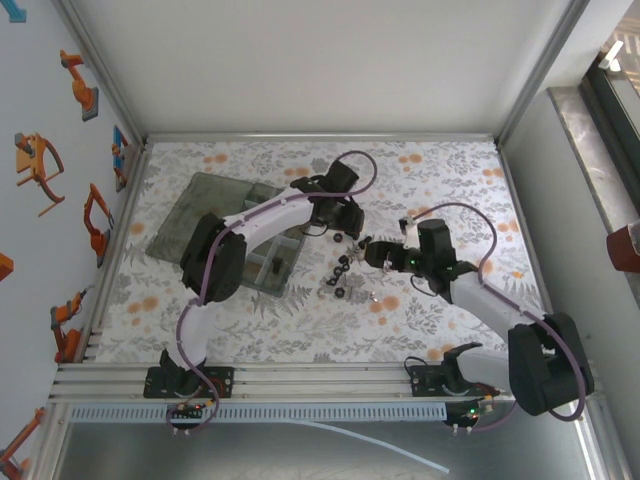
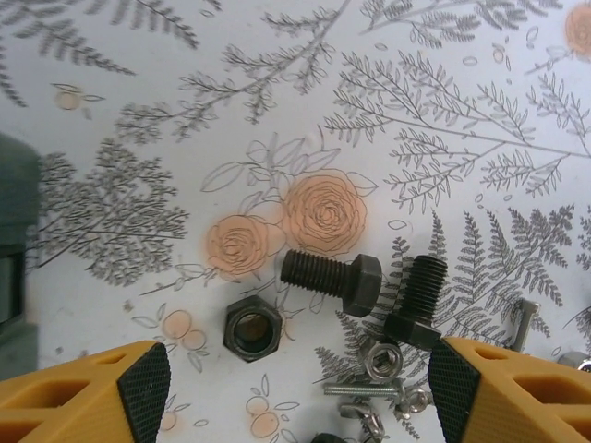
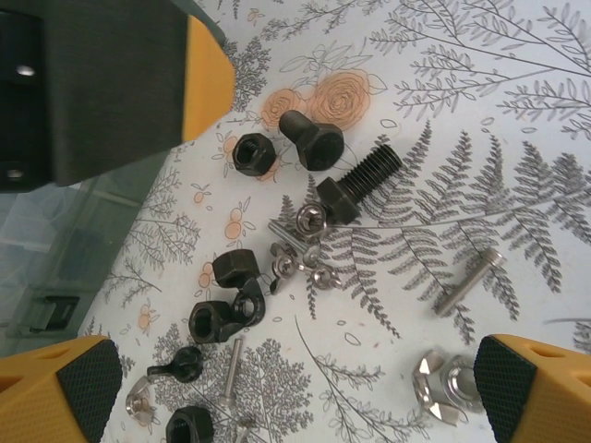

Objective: Sort the screws and nuts into containers

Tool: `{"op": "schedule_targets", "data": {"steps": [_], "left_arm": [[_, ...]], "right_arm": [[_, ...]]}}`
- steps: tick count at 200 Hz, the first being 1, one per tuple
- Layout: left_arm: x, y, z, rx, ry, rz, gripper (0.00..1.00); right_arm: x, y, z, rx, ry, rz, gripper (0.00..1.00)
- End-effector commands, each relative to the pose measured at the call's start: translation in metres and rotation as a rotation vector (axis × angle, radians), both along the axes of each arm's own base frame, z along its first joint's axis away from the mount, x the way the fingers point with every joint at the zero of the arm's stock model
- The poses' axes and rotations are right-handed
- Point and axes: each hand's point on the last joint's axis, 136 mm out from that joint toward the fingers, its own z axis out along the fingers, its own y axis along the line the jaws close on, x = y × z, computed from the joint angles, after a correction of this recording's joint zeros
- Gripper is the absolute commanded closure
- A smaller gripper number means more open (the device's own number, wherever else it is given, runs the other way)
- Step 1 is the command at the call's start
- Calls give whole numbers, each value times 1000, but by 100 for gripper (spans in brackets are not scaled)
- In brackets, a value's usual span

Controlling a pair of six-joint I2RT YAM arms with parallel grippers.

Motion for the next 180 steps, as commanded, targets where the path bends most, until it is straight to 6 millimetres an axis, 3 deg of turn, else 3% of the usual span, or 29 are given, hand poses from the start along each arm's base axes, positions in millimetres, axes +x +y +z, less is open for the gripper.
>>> {"op": "schedule_targets", "data": {"steps": [1, 52, 109, 180], "left_arm": [[-7, -10, -5, 9, 47, -109, 25], [3, -15, -28, 48, 43, -105, 26], [10, -24, -37, 48, 37, -110, 29], [3, -29, -54, 76, 74, -117, 33]], "right_arm": [[-10, -11, -7, -2, 40, -36, 1], [-8, -13, -4, -3, 30, -32, 1], [-6, -11, -5, 13, 34, -29, 1], [-6, -11, -6, 14, 30, -30, 1]]}}
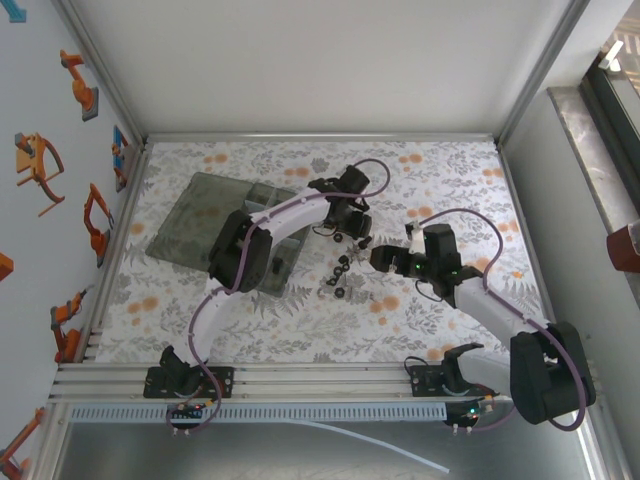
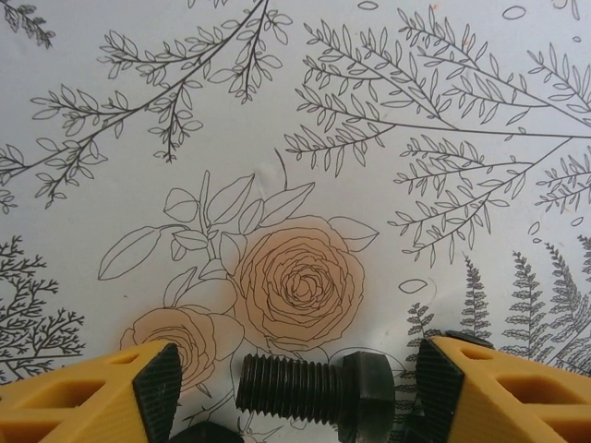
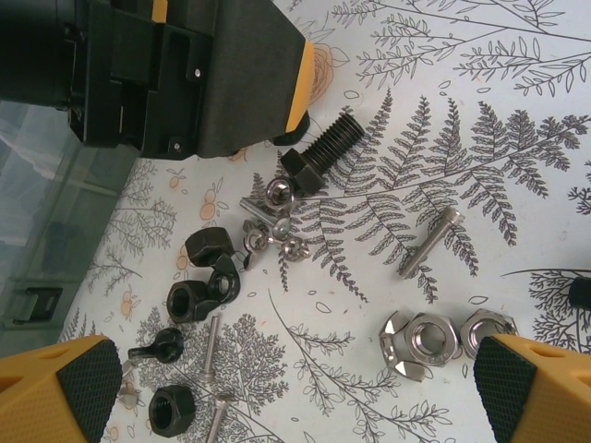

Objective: Sort the screws and nuts into containers

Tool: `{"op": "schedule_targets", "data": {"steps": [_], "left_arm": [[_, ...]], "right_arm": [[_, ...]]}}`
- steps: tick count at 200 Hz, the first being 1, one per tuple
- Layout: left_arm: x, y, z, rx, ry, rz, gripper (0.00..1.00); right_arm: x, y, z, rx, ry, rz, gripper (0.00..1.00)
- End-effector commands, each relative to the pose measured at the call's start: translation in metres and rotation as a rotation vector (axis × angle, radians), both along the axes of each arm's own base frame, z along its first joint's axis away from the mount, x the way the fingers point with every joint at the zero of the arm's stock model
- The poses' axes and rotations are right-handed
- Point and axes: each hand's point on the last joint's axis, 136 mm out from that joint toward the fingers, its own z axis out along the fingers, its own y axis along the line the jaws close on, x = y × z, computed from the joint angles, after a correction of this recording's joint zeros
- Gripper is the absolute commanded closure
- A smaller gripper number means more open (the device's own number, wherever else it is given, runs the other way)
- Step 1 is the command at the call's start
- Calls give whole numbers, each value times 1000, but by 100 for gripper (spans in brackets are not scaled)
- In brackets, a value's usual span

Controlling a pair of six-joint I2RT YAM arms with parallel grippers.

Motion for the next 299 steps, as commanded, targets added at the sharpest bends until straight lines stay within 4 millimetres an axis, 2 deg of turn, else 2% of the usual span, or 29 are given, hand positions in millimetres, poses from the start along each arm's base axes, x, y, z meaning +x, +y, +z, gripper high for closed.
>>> {"op": "schedule_targets", "data": {"steps": [1, 53, 99, 128, 165, 203, 221, 242, 278, 299], "left_arm": [[-8, -4, -5, 23, 23, -28, 33], [-17, -2, -14, 60, 37, -32, 38], [-11, 1, -20, 92, 39, 7, 45], [-7, 3, -22, 105, 33, 23, 62], [-1, -2, 0, 54, 9, 35, 63], [13, -6, 55, -108, -42, 72, 64], [16, 2, 81, -166, -60, 95, 64], [13, 21, 102, -221, -57, 123, 64], [-3, 69, 111, -300, -8, 257, 64], [-19, 98, 111, -278, -7, 339, 64]], "right_arm": [[1, 0, 1, 16, -4, -5, 1], [3, 0, 3, 23, -13, -10, 1], [4, -2, 7, 20, -23, -27, 1], [2, -4, 3, 23, -20, -41, 1], [3, -1, 10, 30, -17, -25, 1], [13, 3, 14, 36, -9, -22, 1], [20, 7, 19, 53, -18, -23, 1], [27, 11, 24, 78, -29, -29, 1], [33, 16, 28, 69, -38, -13, 1], [33, 22, 32, 6, -48, 21, 1]]}}
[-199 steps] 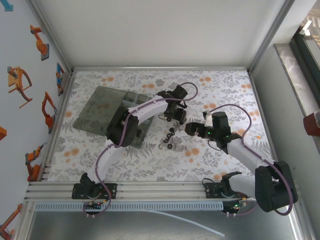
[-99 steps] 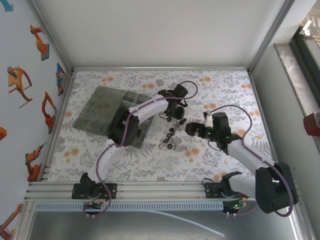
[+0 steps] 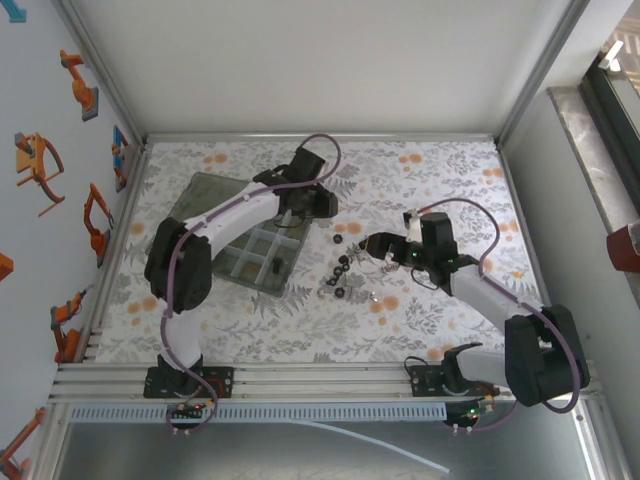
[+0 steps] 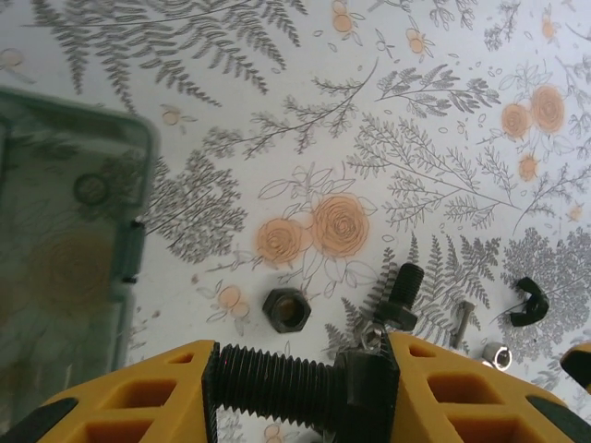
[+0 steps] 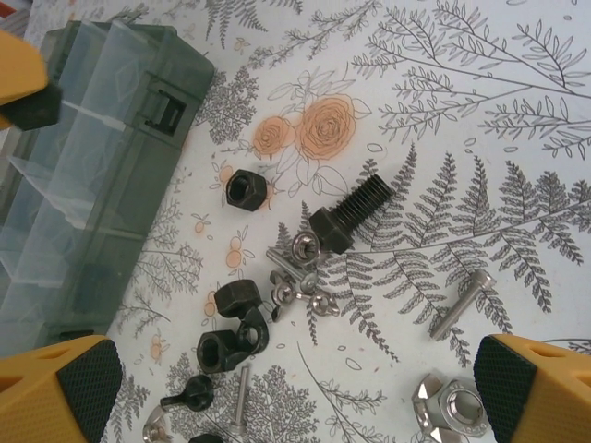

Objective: Sort the screws and nuts into containers

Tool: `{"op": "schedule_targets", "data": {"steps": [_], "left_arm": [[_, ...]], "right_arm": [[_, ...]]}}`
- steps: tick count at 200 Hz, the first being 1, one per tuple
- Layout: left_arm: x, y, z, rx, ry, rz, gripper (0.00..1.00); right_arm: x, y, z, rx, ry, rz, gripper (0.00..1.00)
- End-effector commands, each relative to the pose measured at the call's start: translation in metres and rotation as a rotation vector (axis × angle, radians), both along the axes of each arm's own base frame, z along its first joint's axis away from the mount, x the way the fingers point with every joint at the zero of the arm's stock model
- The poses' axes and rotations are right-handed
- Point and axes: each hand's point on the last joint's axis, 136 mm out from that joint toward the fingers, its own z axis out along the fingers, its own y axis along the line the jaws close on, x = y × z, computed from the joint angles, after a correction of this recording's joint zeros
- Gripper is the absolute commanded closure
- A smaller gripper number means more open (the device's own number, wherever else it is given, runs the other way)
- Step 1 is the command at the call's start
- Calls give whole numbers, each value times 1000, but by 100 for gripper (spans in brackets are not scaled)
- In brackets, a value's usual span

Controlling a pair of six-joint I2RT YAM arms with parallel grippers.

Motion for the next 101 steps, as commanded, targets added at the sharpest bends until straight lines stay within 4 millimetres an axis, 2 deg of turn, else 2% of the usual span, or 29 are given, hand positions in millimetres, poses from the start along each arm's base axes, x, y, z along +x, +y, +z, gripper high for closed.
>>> {"op": "schedule_targets", "data": {"steps": [1, 48, 70, 101], "left_arm": [[-15, 16, 5, -41, 26, 89, 64], [-51, 77, -11, 43, 82, 292, 65], [-65, 99, -18, 97, 110, 354, 64], [-78, 117, -28, 131, 137, 415, 65]], "right_arm": [[8, 11, 16, -41, -48, 39, 1], [3, 48, 43, -47, -176, 168, 1], [1, 54, 38, -52, -175, 183, 1], [-4, 59, 29, -43, -174, 210, 1]]}}
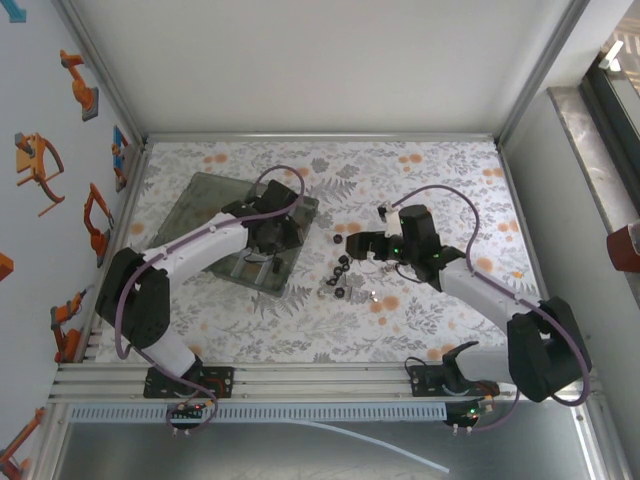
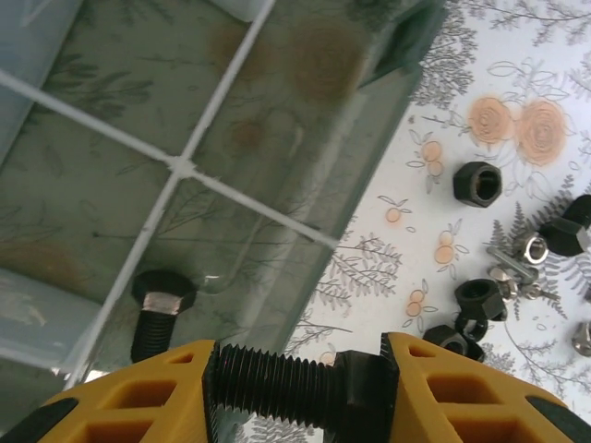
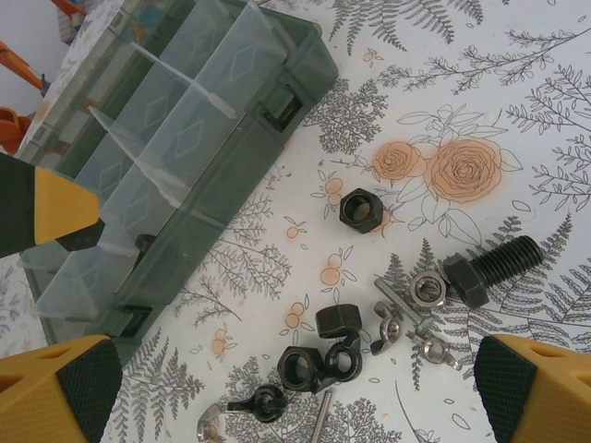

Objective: Sort the screws and nuts into containers

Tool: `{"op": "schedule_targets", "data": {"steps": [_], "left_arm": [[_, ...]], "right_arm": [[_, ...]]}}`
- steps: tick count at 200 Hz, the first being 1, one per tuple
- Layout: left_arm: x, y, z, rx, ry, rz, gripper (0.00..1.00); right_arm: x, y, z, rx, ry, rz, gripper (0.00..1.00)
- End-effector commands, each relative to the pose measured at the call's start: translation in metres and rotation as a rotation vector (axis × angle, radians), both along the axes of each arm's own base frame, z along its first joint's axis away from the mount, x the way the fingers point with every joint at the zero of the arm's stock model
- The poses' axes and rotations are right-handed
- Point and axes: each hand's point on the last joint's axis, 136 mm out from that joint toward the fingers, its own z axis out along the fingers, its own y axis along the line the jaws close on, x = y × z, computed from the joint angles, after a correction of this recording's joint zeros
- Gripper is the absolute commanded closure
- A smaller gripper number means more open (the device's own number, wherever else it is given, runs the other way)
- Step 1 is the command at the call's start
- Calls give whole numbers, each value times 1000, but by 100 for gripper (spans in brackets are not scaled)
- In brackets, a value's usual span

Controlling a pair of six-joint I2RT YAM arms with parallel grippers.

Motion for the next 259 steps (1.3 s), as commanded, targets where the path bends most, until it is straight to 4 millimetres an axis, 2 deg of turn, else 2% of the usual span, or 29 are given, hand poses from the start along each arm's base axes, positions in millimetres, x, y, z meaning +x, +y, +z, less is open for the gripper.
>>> {"op": "schedule_targets", "data": {"steps": [1, 24, 46, 69, 111, 162, 224, 245, 259], "left_arm": [[-10, 21, 0, 34, 13, 98, 65], [-16, 33, -5, 49, 7, 142, 65], [-18, 35, -9, 49, 2, 135, 65], [-14, 26, -20, 56, 25, 102, 64], [4, 28, -33, 138, 11, 112, 58], [23, 16, -24, 164, -14, 82, 50], [23, 15, -12, 162, -47, 78, 41], [23, -2, 9, 118, -134, -15, 36], [21, -28, 29, 54, -207, -152, 33]], "right_arm": [[2, 6, 2, 8, -55, 28, 1], [-1, 7, -10, -6, -21, 45, 1], [-2, 9, -10, -11, -15, 61, 1], [-3, 7, -8, -10, -26, 50, 1], [-9, -1, -8, -20, -32, 26, 1], [-14, -10, -17, -70, -22, 14, 1], [-6, -12, -30, -108, 13, -10, 1], [2, -21, -37, -182, 48, -45, 0], [4, -28, -42, -244, 80, -63, 0]]}}
